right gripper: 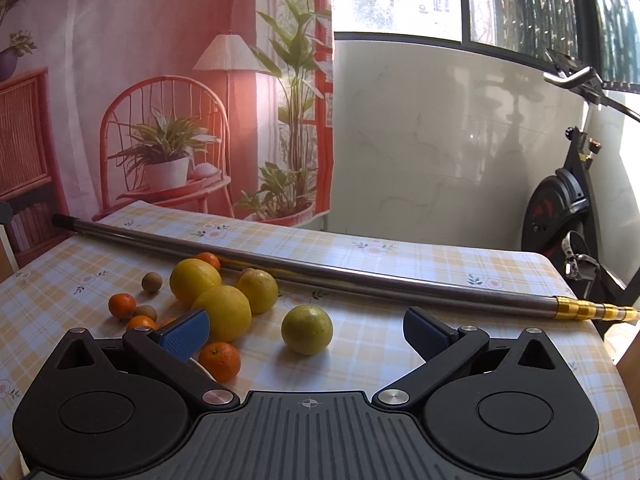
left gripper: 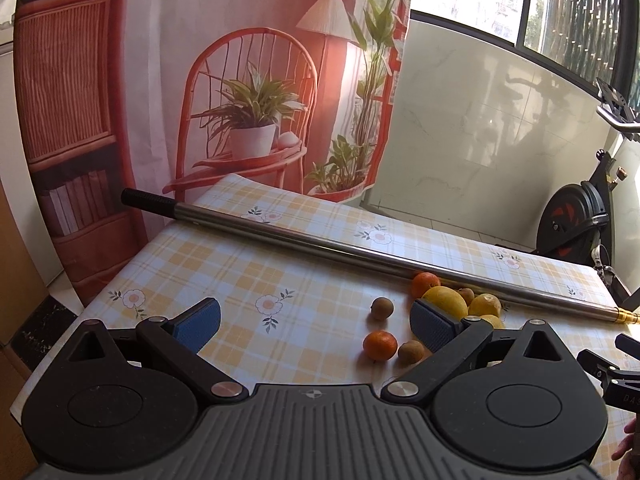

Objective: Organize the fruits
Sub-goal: 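Close the right tool on the green grapefruit while the left tool grasps an orange tangerine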

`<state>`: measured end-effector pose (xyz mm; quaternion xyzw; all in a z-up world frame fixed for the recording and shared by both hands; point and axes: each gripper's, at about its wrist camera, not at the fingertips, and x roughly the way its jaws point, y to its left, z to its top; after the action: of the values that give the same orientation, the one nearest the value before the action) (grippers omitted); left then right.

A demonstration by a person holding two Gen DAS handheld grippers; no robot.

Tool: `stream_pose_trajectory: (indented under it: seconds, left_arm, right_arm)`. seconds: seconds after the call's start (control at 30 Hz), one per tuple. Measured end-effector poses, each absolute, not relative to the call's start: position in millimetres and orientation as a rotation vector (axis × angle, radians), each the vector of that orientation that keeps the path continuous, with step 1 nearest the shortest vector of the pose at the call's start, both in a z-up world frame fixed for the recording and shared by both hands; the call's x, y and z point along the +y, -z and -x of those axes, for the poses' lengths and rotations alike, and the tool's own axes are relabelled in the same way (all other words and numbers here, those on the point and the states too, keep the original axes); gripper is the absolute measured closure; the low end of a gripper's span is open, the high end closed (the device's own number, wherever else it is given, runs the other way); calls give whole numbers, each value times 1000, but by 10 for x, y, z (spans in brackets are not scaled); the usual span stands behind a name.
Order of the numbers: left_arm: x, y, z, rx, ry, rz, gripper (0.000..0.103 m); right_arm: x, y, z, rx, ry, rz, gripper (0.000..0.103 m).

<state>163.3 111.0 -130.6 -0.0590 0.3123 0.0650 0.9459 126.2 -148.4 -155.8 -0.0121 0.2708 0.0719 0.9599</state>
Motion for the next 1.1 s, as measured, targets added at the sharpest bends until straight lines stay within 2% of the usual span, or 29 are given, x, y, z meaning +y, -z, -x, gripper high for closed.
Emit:
stream_pose_trajectory:
  seconds: [0.2, 0.57, 0.67, 0.73, 0.87, 1.1]
  left_arm:
    - [1042, 1480, -1814, 689, -144, 102, 7]
    - [880, 1698, -2025, 737, -116, 65, 7]
    - [888, 1746, -2063, 763, -103, 77, 9]
    - [894, 1778, -2089, 777, -99, 86, 12]
    - [891, 1848, -2146, 810, -71, 125, 14]
    - [831, 2014, -2309, 893, 9, 248, 23]
  right_arm:
    - [-1734, 1818, -1516, 565, -173, -58, 0]
    - [-1780, 2175, -2023, 607, -242, -39, 2]
    - [-1736, 2212, -2095, 623, -279, -38, 15]
    - [-1686, 2240, -2131, 641, -285, -26, 29]
    - [-1588, 2296, -2172, 649, -276, -17, 31]
    - [-1604, 2314, -2207, 673, -279, -24, 44]
